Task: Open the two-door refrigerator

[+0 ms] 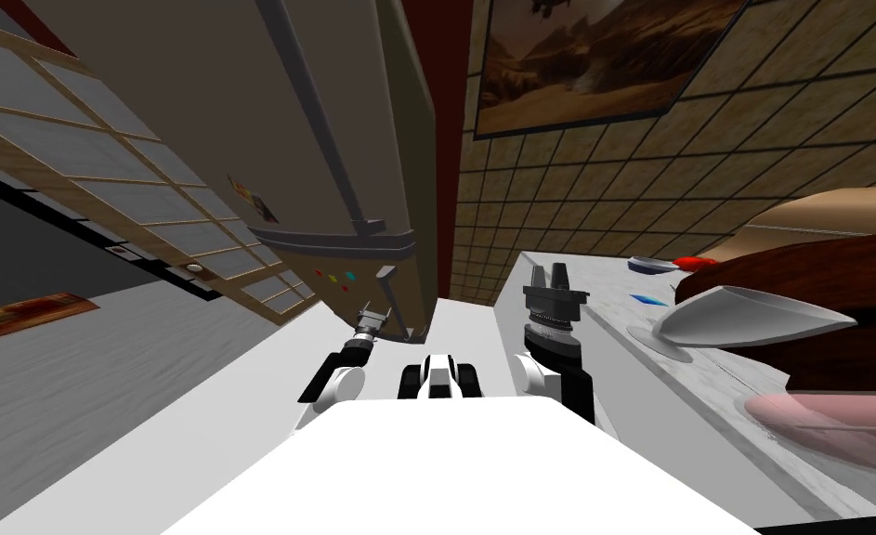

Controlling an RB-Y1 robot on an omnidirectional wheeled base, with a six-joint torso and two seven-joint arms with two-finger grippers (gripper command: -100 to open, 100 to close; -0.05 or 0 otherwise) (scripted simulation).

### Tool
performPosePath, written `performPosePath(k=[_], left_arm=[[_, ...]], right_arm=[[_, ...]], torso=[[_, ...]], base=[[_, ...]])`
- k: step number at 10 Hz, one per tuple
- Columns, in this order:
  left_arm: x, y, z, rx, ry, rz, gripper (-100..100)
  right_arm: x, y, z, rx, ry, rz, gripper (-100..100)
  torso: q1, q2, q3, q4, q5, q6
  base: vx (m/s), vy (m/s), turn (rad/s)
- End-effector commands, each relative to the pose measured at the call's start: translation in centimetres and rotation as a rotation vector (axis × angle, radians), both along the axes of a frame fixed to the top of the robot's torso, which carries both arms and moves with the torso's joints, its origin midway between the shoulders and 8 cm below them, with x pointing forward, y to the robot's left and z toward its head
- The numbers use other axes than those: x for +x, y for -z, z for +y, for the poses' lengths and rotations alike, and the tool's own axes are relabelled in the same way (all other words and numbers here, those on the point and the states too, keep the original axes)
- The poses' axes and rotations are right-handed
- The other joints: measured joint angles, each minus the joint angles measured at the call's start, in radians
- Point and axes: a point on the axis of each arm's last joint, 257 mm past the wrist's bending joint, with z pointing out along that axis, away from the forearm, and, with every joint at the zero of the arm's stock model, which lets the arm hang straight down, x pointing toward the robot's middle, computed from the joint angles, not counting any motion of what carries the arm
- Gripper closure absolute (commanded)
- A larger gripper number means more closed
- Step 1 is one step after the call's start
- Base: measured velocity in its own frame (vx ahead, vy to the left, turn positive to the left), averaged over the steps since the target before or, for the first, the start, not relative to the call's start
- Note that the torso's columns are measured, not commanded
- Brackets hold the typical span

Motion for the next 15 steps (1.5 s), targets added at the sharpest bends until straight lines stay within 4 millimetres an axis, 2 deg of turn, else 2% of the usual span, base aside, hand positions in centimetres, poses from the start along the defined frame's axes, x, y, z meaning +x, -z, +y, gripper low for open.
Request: performPosePath(k=[1,4,5,6,7,10,11,15], left_arm=[[0.7,1.1,-0.7,-0.011,0.006,0.01,-100],[0.4,0.7,-0.4,-0.007,0.005,0.007,-100],[0.4,0.6,-0.4,-0.007,0.005,0.007,100],[0.4,0.7,-1.4,-0.009,0.031,0.009,100],[0.4,0.7,-1.4,-0.009,0.031,0.009,100],[0.3,0.4,-3.0,-0.006,0.074,0.005,100],[0.3,0.4,-3.0,-0.006,0.074,0.005,100],[0.0,0.1,-5.3,-0.003,0.138,0.001,100]], right_arm=[[0.0,0.0,0.0,0.0,0.0,0.0,0],[0.0,0.0,0.0,0.0,0.0,0.0,0],[0.0,0.0,0.0,0.0,0.0,0.0,0],[0.0,0.0,0.0,0.0,0.0,0.0,0],[0.0,0.0,0.0,0.0,0.0,0.0,0],[0.0,0.0,0.0,0.0,0.0,0.0,0],[0.0,0.0,0.0,-0.001,0.0,0.0,0],[0.0,0.0,0.0,0.0,0.0,0.0,0]], torso=[[0.001,-0.001,0.0,0.0,0.0,0.0],[0.002,-0.003,-0.002,-0.001,0.0,0.0],[0.001,-0.001,-0.001,-0.001,0.0,0.0],[0.001,0.001,0.0,0.001,-0.001,-0.002],[0.007,0.007,0.004,0.003,-0.001,-0.001],[0.005,0.0,0.0,0.003,-0.002,-0.005],[0.012,0.0,-0.001,0.004,-0.001,-0.006],[0.007,-0.004,-0.002,0.003,-0.002,-0.007]], base=[[0.068,-0.072,-0.036],[0.067,-0.02,0.002],[0.006,-0.007,-0.016],[-0.112,0.118,-0.122],[-0.161,0.162,-0.104],[-0.202,0.209,-0.098],[-0.212,0.224,-0.087],[-0.244,0.234,-0.108]])
